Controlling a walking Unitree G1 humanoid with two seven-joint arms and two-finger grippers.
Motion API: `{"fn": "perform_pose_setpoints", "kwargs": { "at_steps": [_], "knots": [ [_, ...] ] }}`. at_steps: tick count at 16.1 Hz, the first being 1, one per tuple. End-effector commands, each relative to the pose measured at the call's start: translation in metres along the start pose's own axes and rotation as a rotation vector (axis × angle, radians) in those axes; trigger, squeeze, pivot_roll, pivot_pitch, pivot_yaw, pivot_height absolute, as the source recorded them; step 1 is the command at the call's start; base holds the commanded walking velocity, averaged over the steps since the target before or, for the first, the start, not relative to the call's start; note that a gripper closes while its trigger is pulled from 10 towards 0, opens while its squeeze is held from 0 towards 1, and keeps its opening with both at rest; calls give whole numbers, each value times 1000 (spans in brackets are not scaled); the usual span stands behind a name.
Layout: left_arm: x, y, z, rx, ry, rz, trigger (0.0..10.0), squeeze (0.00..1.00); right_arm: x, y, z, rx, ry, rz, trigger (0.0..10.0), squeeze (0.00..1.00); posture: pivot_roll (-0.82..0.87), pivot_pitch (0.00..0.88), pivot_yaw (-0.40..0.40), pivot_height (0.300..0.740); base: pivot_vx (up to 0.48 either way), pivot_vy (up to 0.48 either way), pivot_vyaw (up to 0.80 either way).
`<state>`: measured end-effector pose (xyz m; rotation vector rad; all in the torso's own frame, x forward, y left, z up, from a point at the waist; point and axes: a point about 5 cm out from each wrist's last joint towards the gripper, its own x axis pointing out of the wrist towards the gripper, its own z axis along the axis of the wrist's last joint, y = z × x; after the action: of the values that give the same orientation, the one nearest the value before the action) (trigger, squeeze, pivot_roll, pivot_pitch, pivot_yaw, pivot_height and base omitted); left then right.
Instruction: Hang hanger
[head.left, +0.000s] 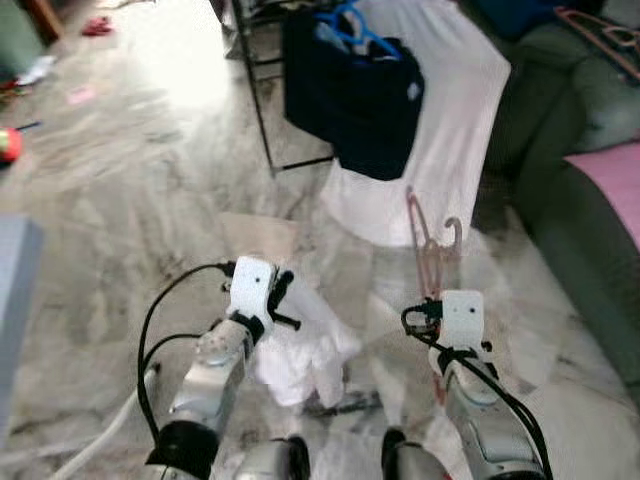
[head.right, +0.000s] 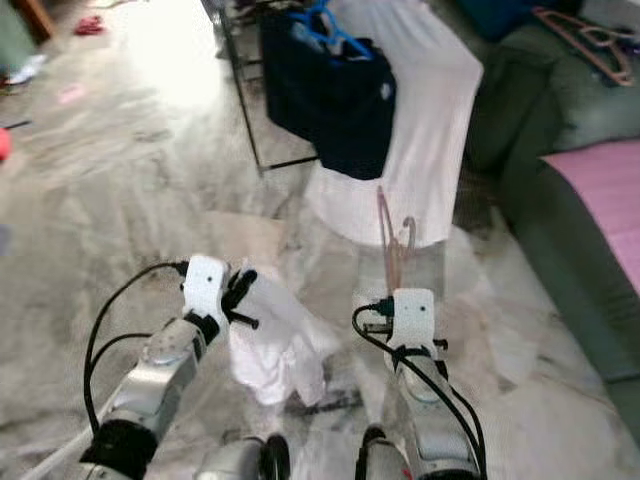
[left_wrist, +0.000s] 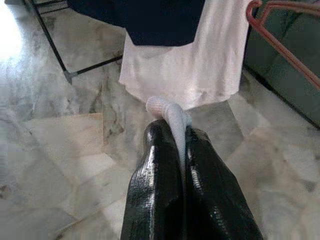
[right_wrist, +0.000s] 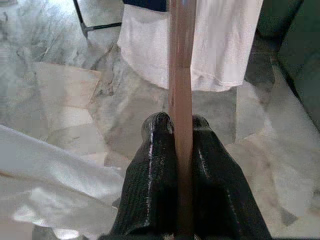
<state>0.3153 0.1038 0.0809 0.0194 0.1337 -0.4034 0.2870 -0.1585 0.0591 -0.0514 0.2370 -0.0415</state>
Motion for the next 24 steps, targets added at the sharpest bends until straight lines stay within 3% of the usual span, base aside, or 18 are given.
{"fn": "perform_pose_setpoints", "kwargs": {
  "at_steps": [1, 5, 12, 20, 24],
  "knots": [
    [-2, -5, 3, 21, -29, -28, 10000, 0, -2, -3, -1, -15, 1, -1, 10000, 0, 10, 264, 88, 740, 0, 0, 0],
    [-3, -9, 2, -3, -34, -41, 10000, 0, -4, 2, 7, -66, -44, 29, 10000, 0, 3, 268, 86, 740, 0, 0, 0],
    [-1, -8, 14, -17, -89, -36, 10000, 0, -15, 4, 25, -153, -124, 73, 10000, 0, -3, 263, 72, 740, 0, -316, 69],
    [-2, -9, 12, -20, -79, -30, 10000, 0, -18, 10, 22, -159, -101, 103, 10000, 0, -9, 261, 69, 740, 0, -194, 0],
    [0, 2, 10, -38, -57, 40, 10000, 0, -18, 13, 23, -154, -96, 109, 10000, 0, -3, 261, 73, 740, 0, 0, 0]
  ]
}}
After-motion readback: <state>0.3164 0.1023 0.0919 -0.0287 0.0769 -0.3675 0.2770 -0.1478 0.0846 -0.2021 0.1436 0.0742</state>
